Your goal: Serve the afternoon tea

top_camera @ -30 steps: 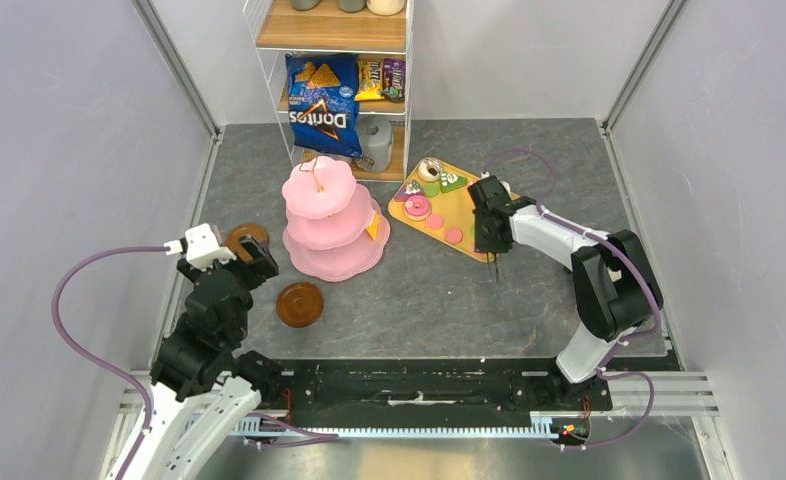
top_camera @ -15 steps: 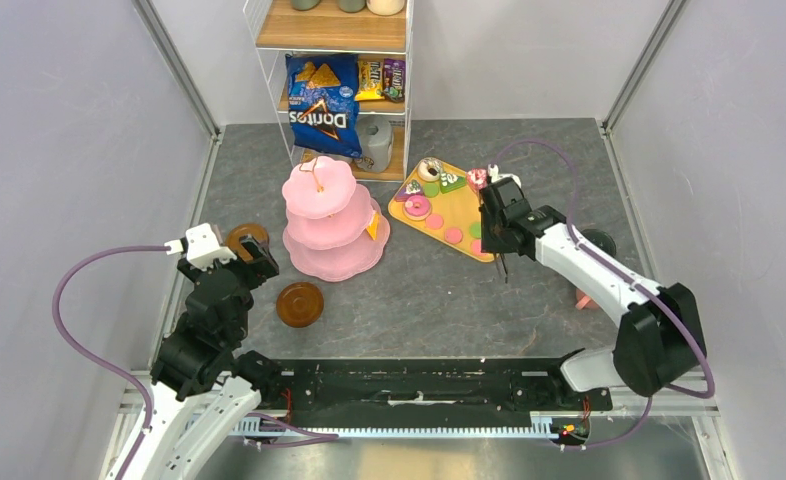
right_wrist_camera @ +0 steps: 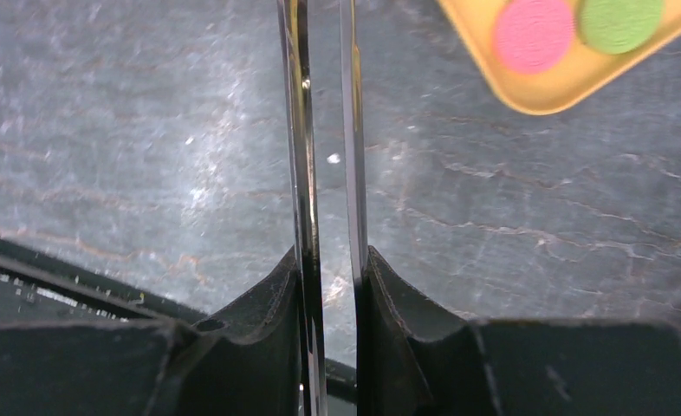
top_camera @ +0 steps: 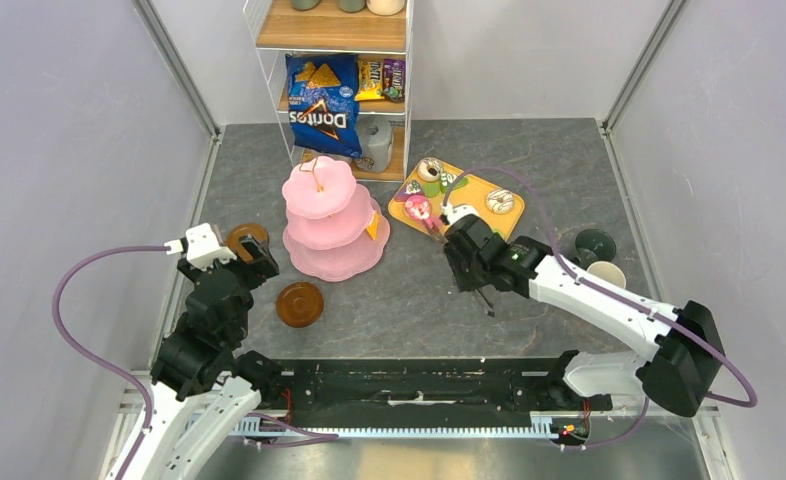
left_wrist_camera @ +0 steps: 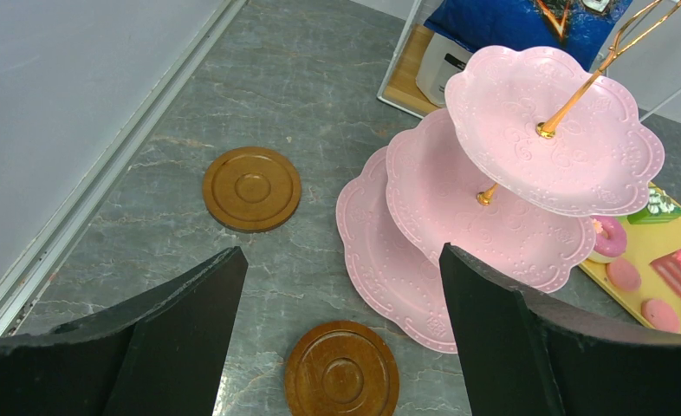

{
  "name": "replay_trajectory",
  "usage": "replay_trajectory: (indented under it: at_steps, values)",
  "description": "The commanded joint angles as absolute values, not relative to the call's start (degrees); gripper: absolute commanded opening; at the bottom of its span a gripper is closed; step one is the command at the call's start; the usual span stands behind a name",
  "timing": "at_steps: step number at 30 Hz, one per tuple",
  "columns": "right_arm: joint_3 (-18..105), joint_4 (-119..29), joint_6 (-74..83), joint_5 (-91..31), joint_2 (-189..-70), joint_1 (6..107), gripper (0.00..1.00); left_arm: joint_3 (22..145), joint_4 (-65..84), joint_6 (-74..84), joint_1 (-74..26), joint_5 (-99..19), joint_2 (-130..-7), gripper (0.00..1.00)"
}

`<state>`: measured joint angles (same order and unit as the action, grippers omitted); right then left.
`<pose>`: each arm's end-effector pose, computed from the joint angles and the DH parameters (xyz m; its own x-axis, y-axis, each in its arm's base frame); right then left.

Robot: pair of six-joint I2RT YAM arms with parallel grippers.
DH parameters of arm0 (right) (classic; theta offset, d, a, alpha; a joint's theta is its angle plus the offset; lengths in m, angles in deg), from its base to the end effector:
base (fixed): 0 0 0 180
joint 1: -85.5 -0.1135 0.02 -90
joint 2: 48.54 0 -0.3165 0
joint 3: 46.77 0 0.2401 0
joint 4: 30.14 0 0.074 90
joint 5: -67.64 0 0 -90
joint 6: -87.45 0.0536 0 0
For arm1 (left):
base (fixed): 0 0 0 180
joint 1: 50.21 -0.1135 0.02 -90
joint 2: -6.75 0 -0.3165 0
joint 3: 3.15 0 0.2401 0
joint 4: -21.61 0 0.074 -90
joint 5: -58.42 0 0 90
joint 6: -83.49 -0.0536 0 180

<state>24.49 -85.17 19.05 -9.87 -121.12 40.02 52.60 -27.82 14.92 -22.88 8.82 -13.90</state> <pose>0.1732 0.1596 0.3048 -0.7680 -0.2684 -0.5815 -0.3543 0.9344 0.0366 0.0439 0.0164 0.3348 -0.1286 -0.2467 -0.9605 -0.2742 0.9396 -0.2047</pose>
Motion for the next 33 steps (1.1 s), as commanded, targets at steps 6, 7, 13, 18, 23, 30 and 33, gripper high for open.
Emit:
replay_trajectory:
  at_steps: [6, 7, 13, 18, 23, 30, 33]
  values:
    - [24.83, -78.43, 21.51, -10.63, -124.63, 26.88, 0.24, 52.50, -26.08, 15.90, -23.39, 10.35, -14.34, 0.90]
    - [25.04, -76.60, 22.09, -10.45, -125.76, 25.60, 0.24, 52.52, -26.08, 15.84, -23.39, 10.30, -14.39, 0.90]
    - [30.22, -68.60, 22.12, -9.38, -135.78, 20.15, 0.23, 52.57, -26.03, 15.83, -23.36, 10.17, -14.53, 0.90]
    - [35.24, -64.47, 21.28, -8.18, -143.45, 18.27, 0.23, 52.55, -26.08, 15.94, -23.45, 10.17, -14.43, 0.90]
    - [39.23, -60.81, 21.43, -8.69, -148.83, 18.26, 0.23, 52.57, -26.00, 15.98, -23.49, 9.93, -14.33, 0.90]
    - [44.50, -58.88, 20.28, -7.57, -156.01, 18.22, 0.24, 52.57, -25.91, 15.97, -23.50, 9.76, -13.95, 0.90]
    - [46.35, -58.44, 19.67, -6.46, -158.54, 18.28, 0.24, 52.55, -25.90, 16.00, -23.58, 9.73, -14.00, 0.90]
